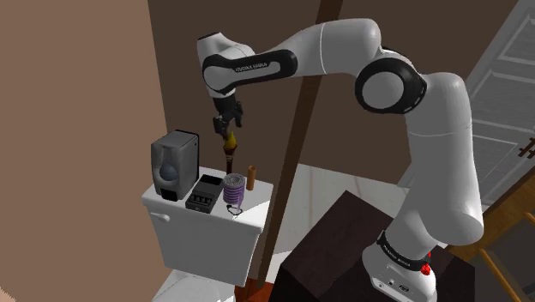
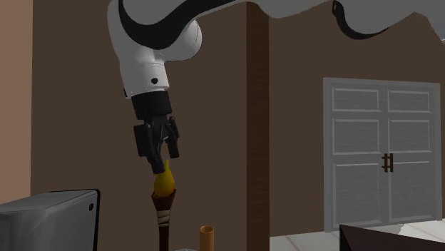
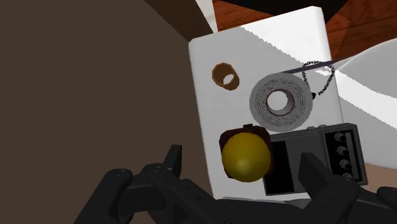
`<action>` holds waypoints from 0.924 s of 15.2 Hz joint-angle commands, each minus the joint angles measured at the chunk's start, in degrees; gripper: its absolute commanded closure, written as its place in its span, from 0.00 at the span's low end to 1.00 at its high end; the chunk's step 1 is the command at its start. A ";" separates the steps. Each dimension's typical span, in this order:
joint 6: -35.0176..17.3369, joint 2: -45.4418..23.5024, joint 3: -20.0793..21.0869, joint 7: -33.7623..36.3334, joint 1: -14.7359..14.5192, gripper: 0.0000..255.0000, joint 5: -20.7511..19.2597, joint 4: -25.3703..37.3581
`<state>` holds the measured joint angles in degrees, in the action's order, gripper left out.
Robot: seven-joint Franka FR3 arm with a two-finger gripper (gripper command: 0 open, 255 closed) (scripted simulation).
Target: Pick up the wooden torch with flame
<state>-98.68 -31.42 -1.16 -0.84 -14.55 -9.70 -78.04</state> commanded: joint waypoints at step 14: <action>-1.95 -10.46 0.26 -0.82 -0.62 1.00 -0.86 7.27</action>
<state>-100.60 -41.82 -0.91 -1.67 -15.16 -10.57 -70.71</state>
